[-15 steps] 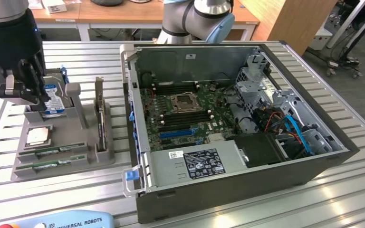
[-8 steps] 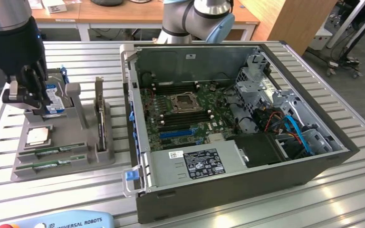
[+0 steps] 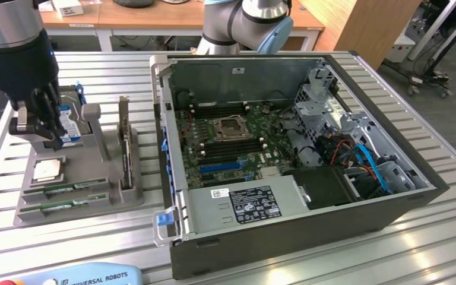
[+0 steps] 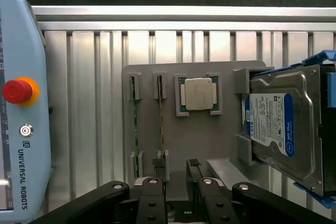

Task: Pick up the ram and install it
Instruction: 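Pick up the ram and move it above insertion slot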

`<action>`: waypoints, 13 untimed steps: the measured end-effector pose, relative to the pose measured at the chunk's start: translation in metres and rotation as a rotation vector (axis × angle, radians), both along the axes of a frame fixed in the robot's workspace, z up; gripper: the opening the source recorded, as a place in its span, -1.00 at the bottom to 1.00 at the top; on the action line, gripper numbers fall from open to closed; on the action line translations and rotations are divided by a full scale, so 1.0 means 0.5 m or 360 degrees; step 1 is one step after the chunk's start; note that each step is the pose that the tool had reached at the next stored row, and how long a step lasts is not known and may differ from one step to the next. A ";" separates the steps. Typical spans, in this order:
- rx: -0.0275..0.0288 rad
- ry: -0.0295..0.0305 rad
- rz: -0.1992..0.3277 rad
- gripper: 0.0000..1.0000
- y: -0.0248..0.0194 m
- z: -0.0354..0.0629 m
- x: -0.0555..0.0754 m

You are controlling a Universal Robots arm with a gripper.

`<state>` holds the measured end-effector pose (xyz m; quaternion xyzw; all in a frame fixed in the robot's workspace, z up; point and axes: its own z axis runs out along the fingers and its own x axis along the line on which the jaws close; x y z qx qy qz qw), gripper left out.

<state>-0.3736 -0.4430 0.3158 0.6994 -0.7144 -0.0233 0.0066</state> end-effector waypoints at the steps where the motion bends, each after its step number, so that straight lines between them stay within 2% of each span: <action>1: 0.00001 0.00000 0.0011 -0.41 0.0000 -0.001 0.000; 6: 0.00001 -0.00001 0.0036 -0.41 -0.0036 -0.002 0.000; 13: 0.00001 -0.00001 0.0057 -0.41 -0.0252 -0.002 0.000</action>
